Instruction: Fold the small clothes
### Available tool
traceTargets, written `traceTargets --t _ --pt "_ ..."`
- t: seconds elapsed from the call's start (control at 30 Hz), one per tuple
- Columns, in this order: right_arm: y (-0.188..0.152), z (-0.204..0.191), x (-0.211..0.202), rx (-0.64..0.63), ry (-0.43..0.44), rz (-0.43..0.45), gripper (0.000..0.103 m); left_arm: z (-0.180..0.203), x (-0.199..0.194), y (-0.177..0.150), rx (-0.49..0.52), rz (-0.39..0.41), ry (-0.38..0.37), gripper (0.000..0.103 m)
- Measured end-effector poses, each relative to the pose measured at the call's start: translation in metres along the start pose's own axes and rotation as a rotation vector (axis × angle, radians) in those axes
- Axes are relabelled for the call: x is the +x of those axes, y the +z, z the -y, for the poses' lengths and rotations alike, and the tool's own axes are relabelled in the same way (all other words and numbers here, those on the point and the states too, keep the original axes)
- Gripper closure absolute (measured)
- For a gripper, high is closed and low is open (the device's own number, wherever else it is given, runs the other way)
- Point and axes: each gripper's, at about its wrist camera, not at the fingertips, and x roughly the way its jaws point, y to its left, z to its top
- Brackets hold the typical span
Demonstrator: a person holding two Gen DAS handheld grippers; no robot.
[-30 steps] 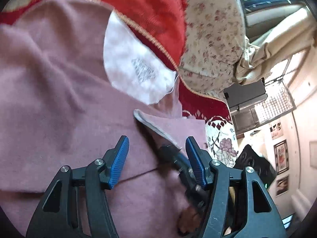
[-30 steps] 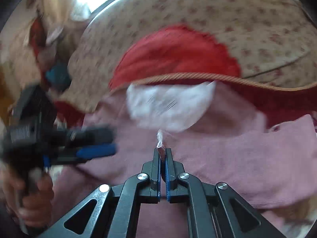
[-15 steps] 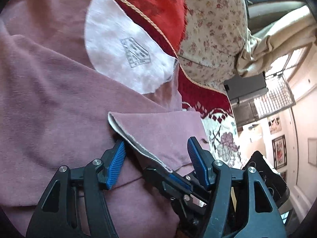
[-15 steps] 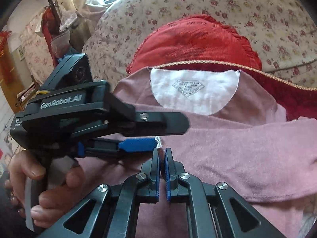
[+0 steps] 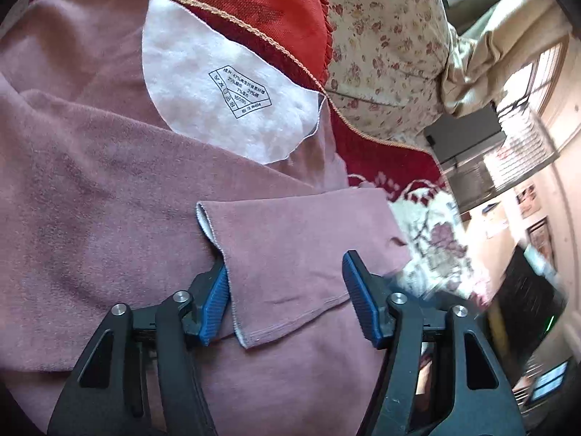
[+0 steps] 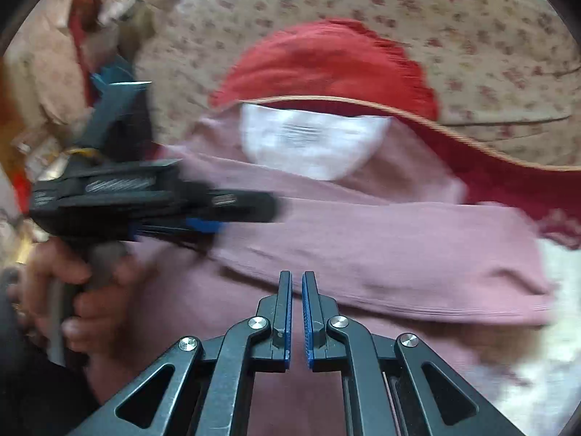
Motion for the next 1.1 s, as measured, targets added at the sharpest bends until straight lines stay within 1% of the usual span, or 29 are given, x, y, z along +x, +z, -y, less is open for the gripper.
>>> traceTargets --t 0.1,0.13,0.2,0.23,0.27,0.3,0.33,0.37,0.4,0.5,0.57,0.6,0.67,0.7,0.77,0.83,0.9,0.93,0.97,1.03,1.1 --pt "0.01 0.032 -0.011 0.039 -0.1 -0.006 0.099 0.003 0.002 -0.002 0.039 0.009 0.048 0.054" --pt "0.013 0.05 -0.015 0.078 -0.135 -0.002 0.099 0.005 0.002 -0.003 0.056 0.014 0.063 0.055" --pt "0.011 0.074 -0.021 0.153 -0.164 0.013 0.099 0.01 0.002 -0.005 0.105 0.037 0.114 0.072" --pt "0.005 0.092 -0.026 0.22 -0.182 0.037 0.099 0.013 0.003 -0.006 0.137 0.047 0.148 0.077" --pt "0.0 0.105 -0.028 0.273 -0.194 0.045 0.099 0.013 0.003 -0.006 0.15 0.054 0.163 0.092" --pt "-0.005 0.121 -0.029 0.347 -0.219 0.029 0.099 0.015 0.002 -0.006 0.165 0.069 0.175 0.096" --pt "-0.006 0.13 -0.03 0.397 -0.234 0.021 0.099 0.016 -0.001 -0.006 0.178 0.084 0.176 0.097" --pt "-0.009 0.141 -0.033 0.45 -0.23 0.032 0.099 0.02 -0.006 -0.005 0.197 0.111 0.168 0.099" --pt "-0.012 0.151 -0.038 0.489 -0.213 0.056 0.099 0.023 -0.012 -0.003 0.212 0.138 0.156 0.1" --pt "-0.015 0.166 -0.046 0.541 -0.254 0.083 0.099 0.031 -0.038 0.008 0.25 0.239 0.108 0.101" --pt "-0.015 0.169 -0.045 0.545 -0.263 0.082 0.099 0.031 -0.055 0.014 0.246 0.282 0.062 0.102" --pt "-0.014 0.17 -0.043 0.548 -0.267 0.076 0.098 0.031 -0.06 0.016 0.248 0.291 0.049 0.102" --pt "-0.014 0.17 -0.04 0.553 -0.261 0.067 0.099 0.025 -0.062 0.019 0.22 0.288 0.048 0.102" --pt "-0.013 0.169 -0.038 0.558 -0.252 0.066 0.099 0.02 -0.059 0.02 0.193 0.272 0.05 0.102" --pt "-0.014 0.166 -0.034 0.561 -0.238 0.067 0.098 0.007 -0.046 0.022 0.123 0.196 0.035 0.101" --pt "-0.013 0.161 -0.032 0.549 -0.226 0.065 0.098 0.0 -0.035 0.019 0.07 0.15 0.036 0.1" --pt "-0.011 0.156 -0.029 0.527 -0.229 0.057 0.098 -0.006 -0.023 0.014 0.023 0.094 0.039 0.075" --pt "-0.011 0.153 -0.027 0.519 -0.229 0.049 0.098 -0.009 -0.019 0.011 0.0 0.079 0.053 0.069" --pt "-0.011 0.151 -0.025 0.513 -0.226 0.042 0.098 -0.009 -0.018 0.009 -0.01 0.068 0.059 0.065" --pt "-0.011 0.148 -0.02 0.501 -0.221 0.028 0.099 -0.015 -0.014 0.005 -0.05 0.032 0.061 0.065" --pt "-0.01 0.145 -0.018 0.492 -0.218 0.023 0.099 -0.019 -0.012 0.001 -0.092 -0.002 0.016 0.062"
